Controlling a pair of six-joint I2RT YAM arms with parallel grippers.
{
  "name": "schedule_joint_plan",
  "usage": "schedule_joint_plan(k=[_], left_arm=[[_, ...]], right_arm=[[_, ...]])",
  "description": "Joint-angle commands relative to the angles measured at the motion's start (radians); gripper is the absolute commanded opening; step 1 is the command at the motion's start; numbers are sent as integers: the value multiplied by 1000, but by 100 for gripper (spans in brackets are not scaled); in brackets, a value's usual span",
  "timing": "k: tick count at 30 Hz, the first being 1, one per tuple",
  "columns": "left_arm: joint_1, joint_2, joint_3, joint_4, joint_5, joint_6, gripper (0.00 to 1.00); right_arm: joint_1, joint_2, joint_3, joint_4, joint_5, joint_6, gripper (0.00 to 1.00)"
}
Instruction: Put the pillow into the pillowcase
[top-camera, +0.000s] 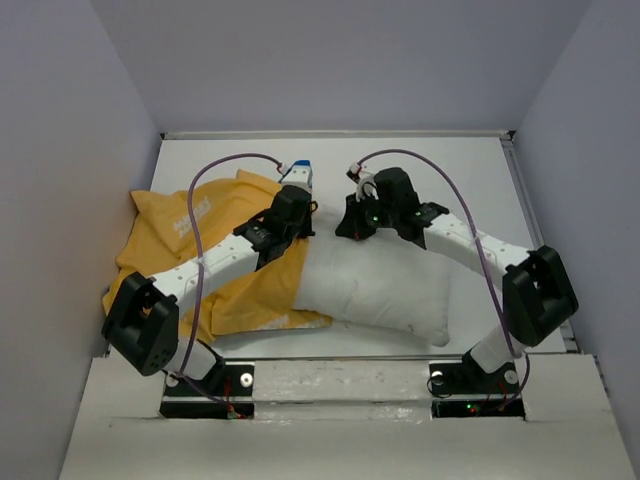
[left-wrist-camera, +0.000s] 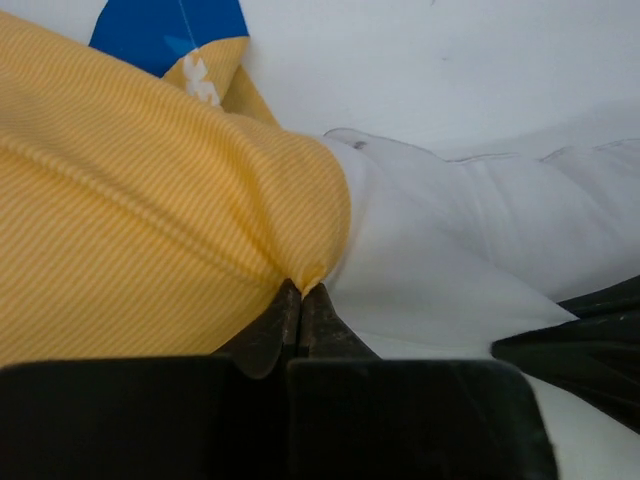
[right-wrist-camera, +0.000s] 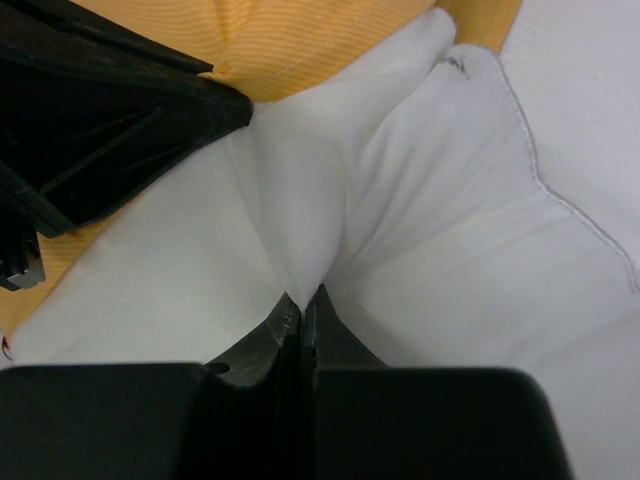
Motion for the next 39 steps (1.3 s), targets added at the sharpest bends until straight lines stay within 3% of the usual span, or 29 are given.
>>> schedule_joint_plan(k=[1, 4, 9, 12, 16, 20, 23, 25, 28, 29, 31, 37, 39], left_arm=[[-32, 6, 21, 184, 187, 4, 0], [-85, 9, 89, 244, 235, 30, 0], [-91, -11, 72, 311, 316, 35, 1], [-91, -3, 76, 250, 254, 53, 30], [-91, 21, 110, 180, 229, 90, 58], [-91, 84, 180, 106, 198, 124, 69], [-91, 139, 220, 66, 155, 142, 70], [-91, 155, 225, 61, 140, 151, 64], [-91, 161, 227, 67, 100, 145, 43], [-91, 155, 222, 75, 94, 142, 31], [-91, 144, 219, 84, 82, 130, 22], [-91, 83, 175, 162, 72, 102, 19], [-91, 64, 159, 193, 81, 93, 19]], right_arm=[[7, -182, -134, 162, 179, 182, 0], [7, -317, -277, 232, 248, 303, 0], [16, -392, -432, 261, 307, 435, 0], [16, -409, -467, 286, 310, 418, 0], [16, -418, -437, 254, 293, 372, 0], [16, -437, -400, 211, 310, 329, 30], [16, -454, -395, 191, 305, 320, 39], [16, -466, -394, 188, 304, 305, 43], [16, -474, -389, 188, 290, 295, 43], [16, -472, -389, 186, 282, 295, 43], [16, -463, -392, 188, 273, 294, 43], [16, -448, -406, 188, 262, 295, 45], [16, -452, -409, 188, 264, 291, 50]])
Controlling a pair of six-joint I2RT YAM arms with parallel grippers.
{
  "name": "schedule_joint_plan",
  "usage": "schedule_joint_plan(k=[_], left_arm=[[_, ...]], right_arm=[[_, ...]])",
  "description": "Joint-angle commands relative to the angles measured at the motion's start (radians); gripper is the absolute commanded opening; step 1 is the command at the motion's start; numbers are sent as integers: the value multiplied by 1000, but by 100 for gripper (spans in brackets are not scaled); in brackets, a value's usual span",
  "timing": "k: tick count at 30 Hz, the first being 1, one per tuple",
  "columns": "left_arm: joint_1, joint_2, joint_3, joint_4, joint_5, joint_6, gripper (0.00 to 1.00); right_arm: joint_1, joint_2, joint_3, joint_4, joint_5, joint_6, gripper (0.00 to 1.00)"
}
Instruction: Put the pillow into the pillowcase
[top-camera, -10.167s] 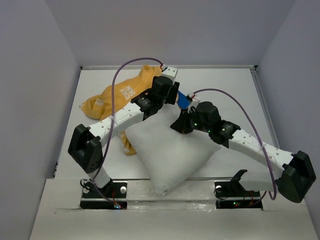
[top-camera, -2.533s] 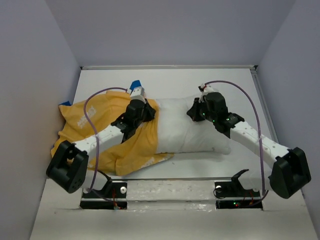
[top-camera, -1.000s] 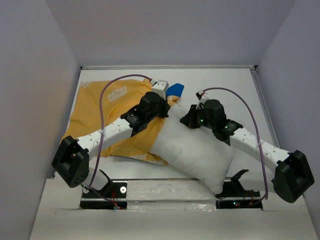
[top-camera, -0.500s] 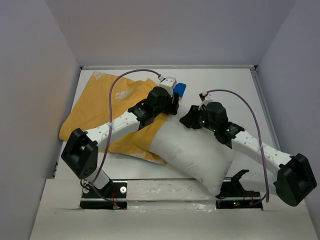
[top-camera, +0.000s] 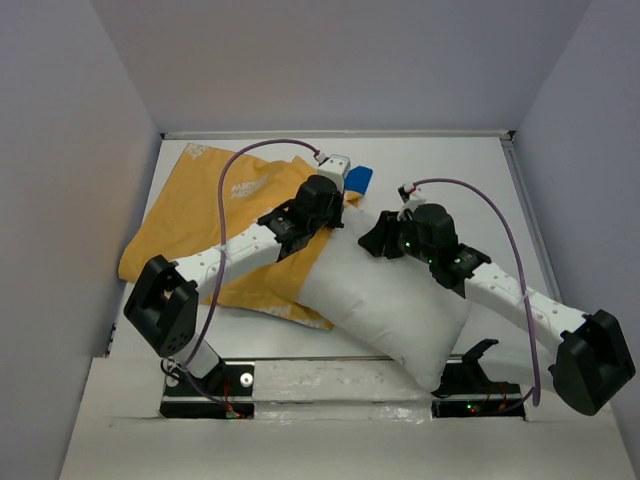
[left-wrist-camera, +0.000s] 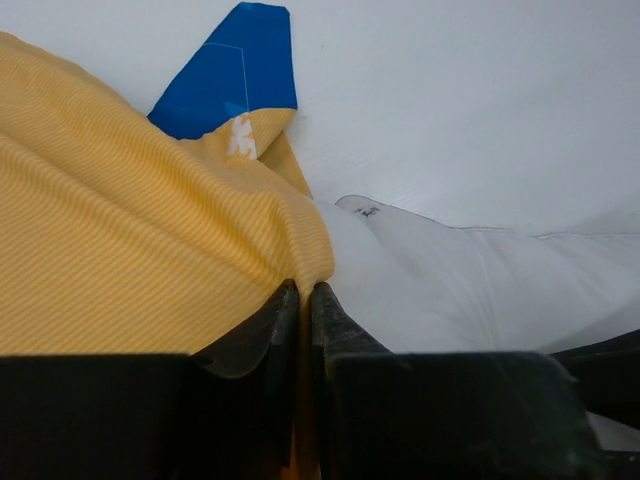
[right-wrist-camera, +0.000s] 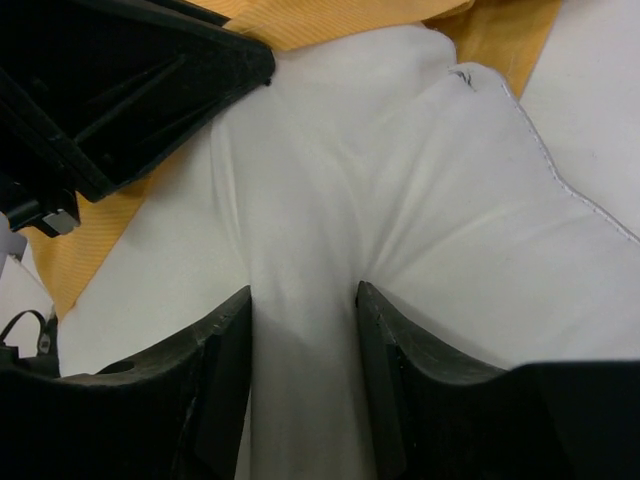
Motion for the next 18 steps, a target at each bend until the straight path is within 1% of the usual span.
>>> schedule_joint_plan(k=[1, 2, 4, 5, 11, 13, 14, 15, 16, 17, 18], left_arm=[[-1, -88, -20, 91, -15, -19, 19], [-1, -92, -24, 101, -14, -27, 18], [2, -95, -25, 114, -2, -35, 18], [3, -96, -25, 124, 1, -38, 18], [11, -121, -31, 173, 0, -59, 11], [14, -122, -30, 173, 12, -58, 6], [19, -121, -30, 172, 17, -58, 1], [20, -121, -30, 167, 21, -58, 0], [22, -122, -33, 169, 43, -71, 0], [32, -134, -43, 187, 63, -84, 0], [39, -144, -50, 202, 115, -94, 0]], right_arm=[[14, -1, 18, -18, -25, -21, 53], [14, -4, 20, -44, -25, -28, 58], [14, -4, 35, -59, -28, -41, 63], [14, -1, 41, -67, -31, -50, 66], [14, 30, 133, -113, -45, -143, 80], [14, 47, 165, -122, -56, -168, 83], [14, 66, 199, -124, -63, -180, 88], [14, 79, 214, -122, -79, -214, 91], [14, 96, 233, -116, -131, -234, 94], [14, 143, 272, -116, -158, -263, 98], [14, 171, 290, -106, -187, -268, 98]])
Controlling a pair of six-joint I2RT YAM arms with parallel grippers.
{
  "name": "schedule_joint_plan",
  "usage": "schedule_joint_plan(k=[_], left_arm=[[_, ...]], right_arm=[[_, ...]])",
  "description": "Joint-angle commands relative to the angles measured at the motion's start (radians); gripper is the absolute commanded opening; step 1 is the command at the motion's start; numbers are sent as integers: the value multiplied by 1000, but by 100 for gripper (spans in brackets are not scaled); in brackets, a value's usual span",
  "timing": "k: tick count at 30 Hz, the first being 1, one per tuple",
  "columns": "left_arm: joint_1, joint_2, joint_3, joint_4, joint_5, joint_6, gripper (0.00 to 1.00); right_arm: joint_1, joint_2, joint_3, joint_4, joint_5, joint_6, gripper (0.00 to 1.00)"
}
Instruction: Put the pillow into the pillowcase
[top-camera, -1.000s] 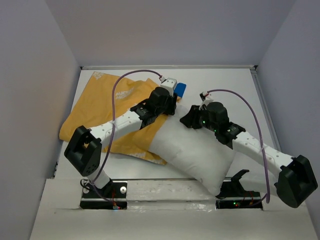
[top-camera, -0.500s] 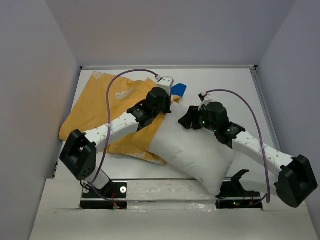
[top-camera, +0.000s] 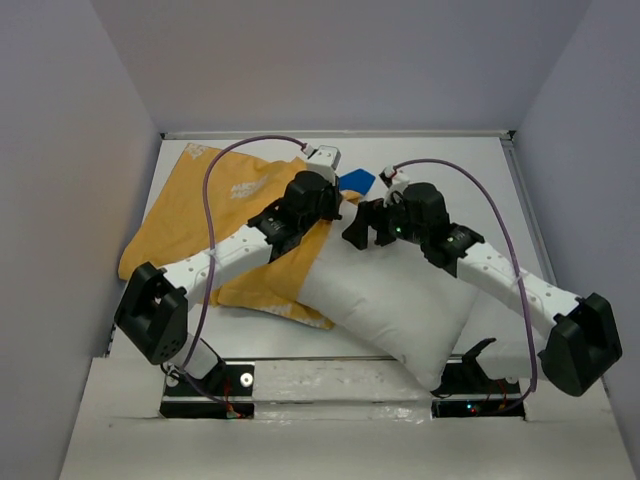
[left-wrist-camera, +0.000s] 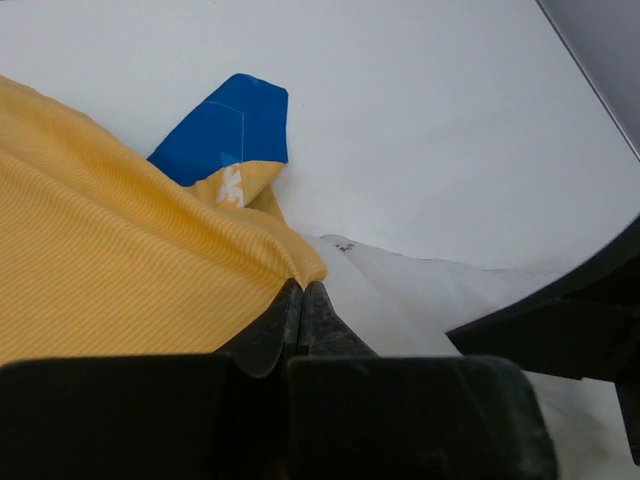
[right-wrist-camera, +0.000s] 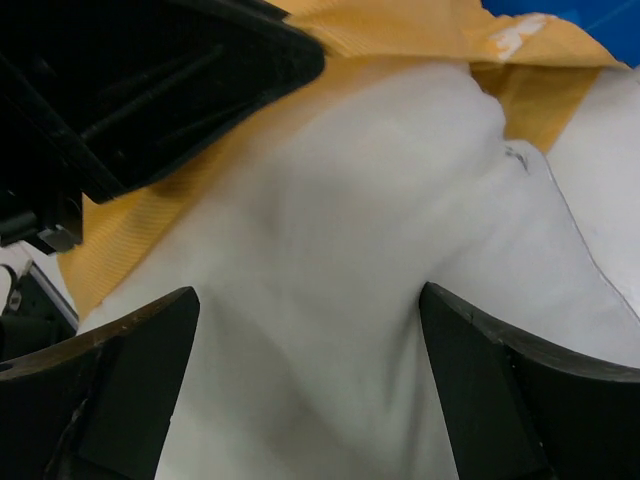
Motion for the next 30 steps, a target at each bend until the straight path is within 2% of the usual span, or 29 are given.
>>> schedule_joint_plan(k=[1, 4, 10, 12, 13, 14, 15, 16, 17, 18, 20, 22, 27, 29, 30], left_arm=[[24, -86, -25, 128, 122, -69, 0], [34, -128, -37, 187, 192, -109, 0], [34, -174, -65, 333, 399, -247, 0], [34, -183, -89, 405, 442, -315, 0], [32, -185, -100, 437, 462, -342, 0], [32, -185, -126, 499, 482, -367, 0], [32, -186, -138, 522, 505, -391, 0], [28, -186, -151, 540, 518, -417, 0], [26, -201, -186, 594, 524, -421, 0], [31, -223, -206, 602, 539, -436, 0], [32, -275, -217, 549, 478, -404, 0], [34, -306, -226, 444, 425, -383, 0], [40, -312, -234, 392, 432, -413, 0], [29, -288, -208, 402, 479, -435, 0], [-12, -262, -171, 413, 490, -438, 0]], right_arm=[[9, 111, 125, 30, -186, -108, 99], [9, 217, 129, 95, -247, -69, 99], [9, 338, 2, 488, -357, 115, 97], [19, 361, -54, 679, -401, 205, 72], [19, 366, -55, 743, -402, 241, 52], [19, 369, -84, 810, -421, 311, 10], [19, 367, -98, 875, -437, 342, 0], [19, 345, -111, 1011, -443, 376, 0], [19, 317, -151, 1070, -399, 401, 0], [19, 280, -165, 1046, -358, 375, 0], [19, 167, -263, 1222, -319, 410, 0], [19, 76, -279, 1203, -295, 367, 0], [19, -166, -319, 1251, -253, 333, 0], [19, -168, -290, 1193, -218, 320, 0], [19, -127, -290, 1195, -163, 312, 0]])
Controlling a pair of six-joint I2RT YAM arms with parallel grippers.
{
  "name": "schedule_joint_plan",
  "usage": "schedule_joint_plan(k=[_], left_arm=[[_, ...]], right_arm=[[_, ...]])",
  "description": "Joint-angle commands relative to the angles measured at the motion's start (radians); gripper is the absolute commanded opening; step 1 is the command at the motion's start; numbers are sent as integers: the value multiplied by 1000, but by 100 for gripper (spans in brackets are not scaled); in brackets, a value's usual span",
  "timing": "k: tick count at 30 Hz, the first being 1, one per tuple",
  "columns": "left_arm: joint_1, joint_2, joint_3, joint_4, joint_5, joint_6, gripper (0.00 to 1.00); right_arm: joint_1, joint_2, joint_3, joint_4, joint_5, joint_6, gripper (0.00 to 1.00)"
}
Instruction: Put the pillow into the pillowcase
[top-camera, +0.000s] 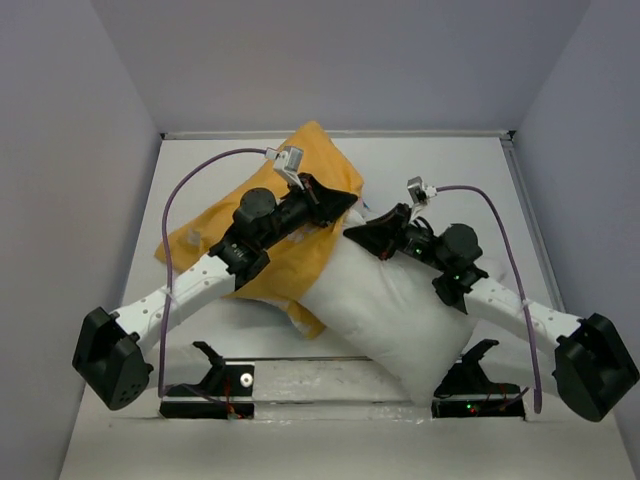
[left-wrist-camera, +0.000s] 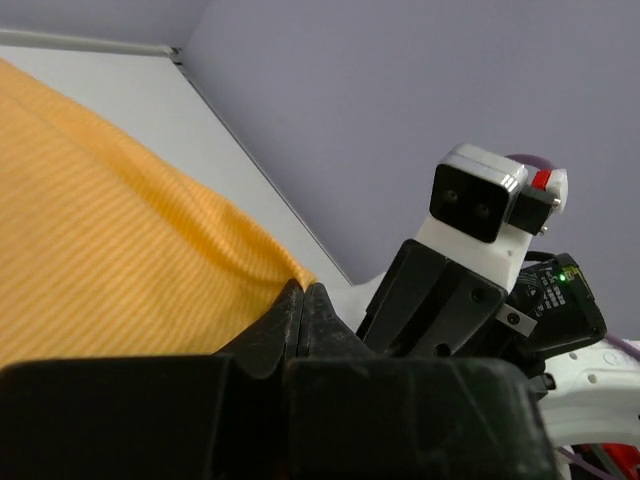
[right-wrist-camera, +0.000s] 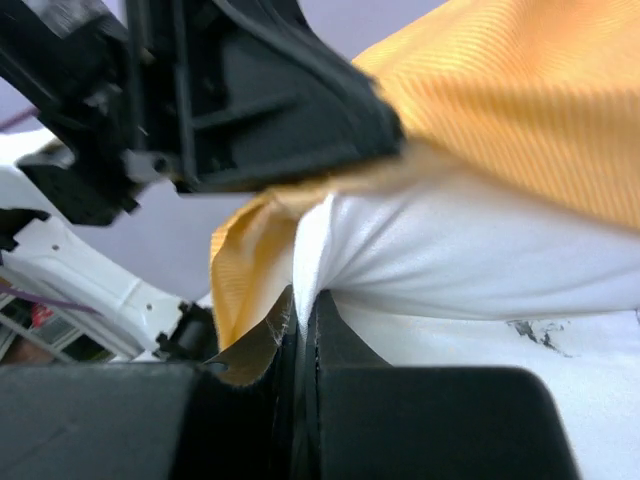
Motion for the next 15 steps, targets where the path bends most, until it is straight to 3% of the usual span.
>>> schedule_joint_plan(k=[1, 6, 12, 15], left_arm=[[-81, 66, 91, 49, 78, -42, 0], [-167, 118, 111, 166, 141, -117, 0], [-167, 129, 10, 244, 176, -222, 0], [-169, 101, -24, 196, 118, -211, 0]], right_arm=[[7, 16, 63, 238, 160, -9, 0], [-2, 210, 68, 231, 483, 90, 0], [-11, 278, 134, -16, 788, 308, 0], [-33, 267, 143, -71, 788, 338, 0]])
